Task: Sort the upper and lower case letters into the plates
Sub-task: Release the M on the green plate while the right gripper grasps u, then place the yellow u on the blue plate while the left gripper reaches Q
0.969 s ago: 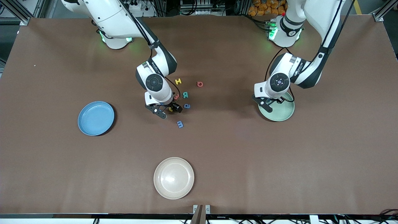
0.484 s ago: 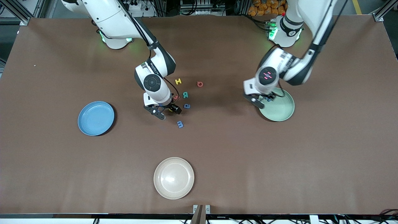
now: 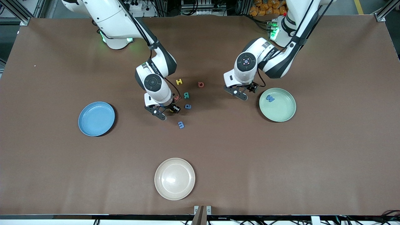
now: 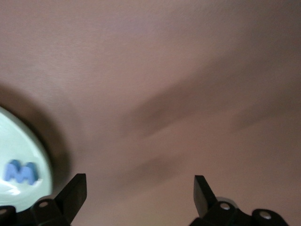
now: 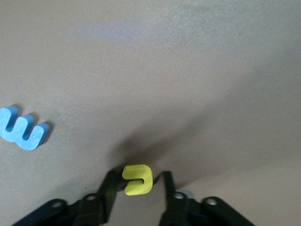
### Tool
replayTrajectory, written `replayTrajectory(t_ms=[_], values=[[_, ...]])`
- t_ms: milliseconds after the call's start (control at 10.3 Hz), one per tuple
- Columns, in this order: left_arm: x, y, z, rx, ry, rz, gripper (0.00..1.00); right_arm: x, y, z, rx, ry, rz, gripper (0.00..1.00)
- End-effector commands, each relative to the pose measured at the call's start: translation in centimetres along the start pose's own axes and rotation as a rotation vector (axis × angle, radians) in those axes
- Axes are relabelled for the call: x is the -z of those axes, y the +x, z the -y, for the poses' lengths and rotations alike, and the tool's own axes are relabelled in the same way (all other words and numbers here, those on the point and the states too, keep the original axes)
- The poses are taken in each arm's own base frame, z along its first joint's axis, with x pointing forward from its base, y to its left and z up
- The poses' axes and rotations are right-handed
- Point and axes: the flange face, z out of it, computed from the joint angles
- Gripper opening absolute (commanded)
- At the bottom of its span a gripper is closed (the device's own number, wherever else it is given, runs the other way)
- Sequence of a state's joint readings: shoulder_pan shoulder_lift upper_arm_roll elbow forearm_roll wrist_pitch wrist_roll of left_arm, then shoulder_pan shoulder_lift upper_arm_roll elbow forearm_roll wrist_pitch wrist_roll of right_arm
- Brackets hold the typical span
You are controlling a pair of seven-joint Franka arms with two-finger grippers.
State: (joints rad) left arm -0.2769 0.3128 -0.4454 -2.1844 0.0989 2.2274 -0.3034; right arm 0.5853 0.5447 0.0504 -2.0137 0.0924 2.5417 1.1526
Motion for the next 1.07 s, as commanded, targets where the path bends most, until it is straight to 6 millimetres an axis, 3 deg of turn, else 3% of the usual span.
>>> replayTrajectory(t_ms=[0, 97, 194, 387, 484, 678, 969], values=[[0.9, 0.8, -7.4, 0.201, -0.035, -0.004, 1.0, 0.6, -0.6, -0.6, 0.031, -0.006, -0.017, 0.01], [1.2, 0.7, -11.2, 0.292, -0.04, -0.015, 1.0, 0.7, -0.6, -0.5, 0.041, -0.006, -0.023, 0.0], [1.1, 0.9, -13.1, 0.374, -0.047, -0.015, 1.0, 1.0, -0.3, -0.5, 0.046, -0.003, -0.029, 0.0], [0.7, 1.9, -14.7, 0.506, -0.077, -0.014, 1.0, 2.7, 2.2, -0.9, 0.044, 0.004, -0.064, 0.0], [0.4, 2.6, -15.6, 0.576, -0.11, -0.028, 1.0, 4.1, 4.3, -1.6, 0.041, 0.0, -0.091, 0.0], [-2.5, 2.6, -19.5, 0.658, -0.17, -0.052, 1.0, 6.6, 9.5, -4.5, 0.053, -0.071, -0.138, 0.0], [-3.9, 2.4, -20.8, 0.697, -0.194, -0.093, 1.0, 8.5, 16.6, -10.3, 0.103, -0.166, -0.127, 0.0]])
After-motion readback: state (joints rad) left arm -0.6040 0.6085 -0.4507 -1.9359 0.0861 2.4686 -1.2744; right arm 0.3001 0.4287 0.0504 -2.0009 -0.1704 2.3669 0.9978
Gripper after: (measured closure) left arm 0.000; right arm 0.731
